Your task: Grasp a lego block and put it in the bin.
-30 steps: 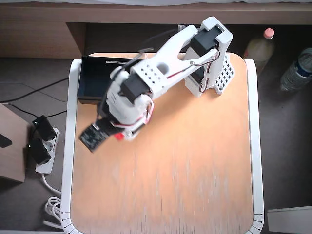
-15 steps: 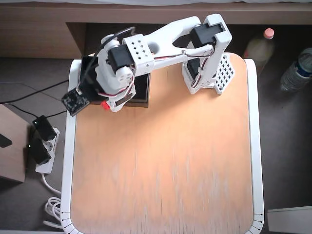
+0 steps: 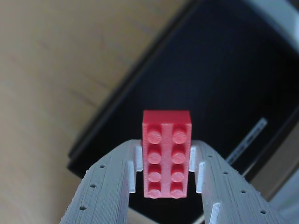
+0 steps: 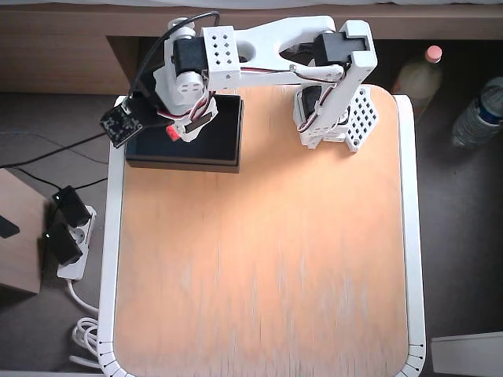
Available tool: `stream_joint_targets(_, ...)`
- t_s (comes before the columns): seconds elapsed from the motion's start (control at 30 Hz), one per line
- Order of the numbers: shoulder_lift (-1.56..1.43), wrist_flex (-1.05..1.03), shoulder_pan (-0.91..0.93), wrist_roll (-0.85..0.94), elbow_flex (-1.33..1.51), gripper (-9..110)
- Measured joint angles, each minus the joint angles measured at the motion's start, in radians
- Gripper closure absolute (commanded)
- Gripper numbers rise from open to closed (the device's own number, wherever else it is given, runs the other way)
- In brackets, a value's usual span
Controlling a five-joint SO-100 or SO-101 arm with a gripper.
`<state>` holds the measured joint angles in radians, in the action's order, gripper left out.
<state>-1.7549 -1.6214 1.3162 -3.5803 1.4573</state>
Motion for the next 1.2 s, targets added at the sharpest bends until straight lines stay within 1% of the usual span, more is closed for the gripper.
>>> stream_joint_targets(0.2,0.0,0.101,0.043,-0.048,0.121,101)
stream_joint_targets(0.47,0.0,0.173,0.094,-0.084,0.176,101)
stream_joint_targets(0.7,0.0,0.282,0.118,-0.106,0.25,101)
stream_joint_targets(0.87,0.0,0.331,0.118,-0.04,0.25,101)
stream_joint_targets(1.07,0.0,0.337,0.118,0.035,0.295,101)
stream_joint_targets(1.2,0.0,0.337,0.121,0.072,0.324,94)
